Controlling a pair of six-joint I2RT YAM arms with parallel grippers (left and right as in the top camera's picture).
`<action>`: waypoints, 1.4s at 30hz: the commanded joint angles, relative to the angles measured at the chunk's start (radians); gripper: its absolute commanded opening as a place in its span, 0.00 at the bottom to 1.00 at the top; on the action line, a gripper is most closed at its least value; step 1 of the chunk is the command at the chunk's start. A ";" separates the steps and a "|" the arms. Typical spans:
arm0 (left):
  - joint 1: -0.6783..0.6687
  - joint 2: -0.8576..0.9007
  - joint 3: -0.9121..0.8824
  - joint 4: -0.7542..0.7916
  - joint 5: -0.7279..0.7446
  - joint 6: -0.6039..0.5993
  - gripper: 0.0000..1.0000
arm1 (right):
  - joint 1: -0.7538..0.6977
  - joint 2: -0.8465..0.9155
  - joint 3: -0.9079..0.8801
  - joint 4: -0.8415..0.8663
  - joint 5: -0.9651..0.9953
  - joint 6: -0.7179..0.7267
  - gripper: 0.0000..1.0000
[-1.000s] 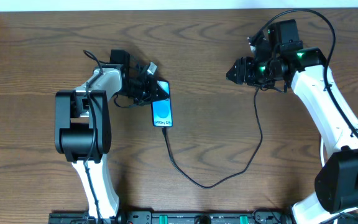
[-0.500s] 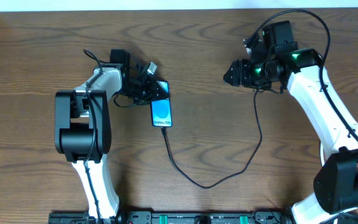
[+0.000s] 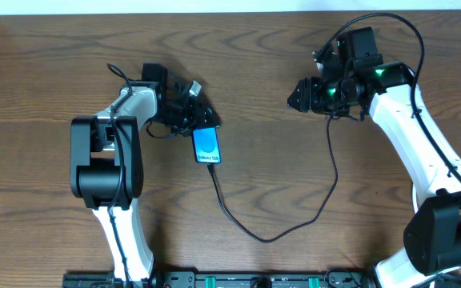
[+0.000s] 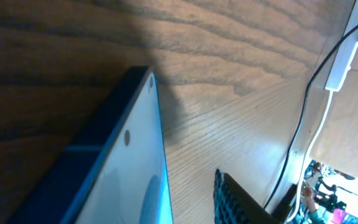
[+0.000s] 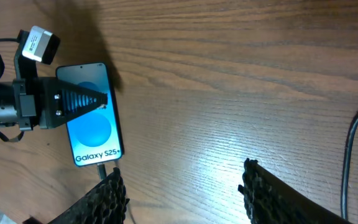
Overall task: Plug charger to phone and switch on socket
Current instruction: 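Lower the phone flat onto the table with the left gripper, then release the phone and lift the left gripper away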
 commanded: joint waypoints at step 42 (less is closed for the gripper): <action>-0.003 -0.199 0.120 -0.187 -0.613 -0.003 0.64 | -0.015 -0.036 0.008 -0.024 0.007 -0.062 0.58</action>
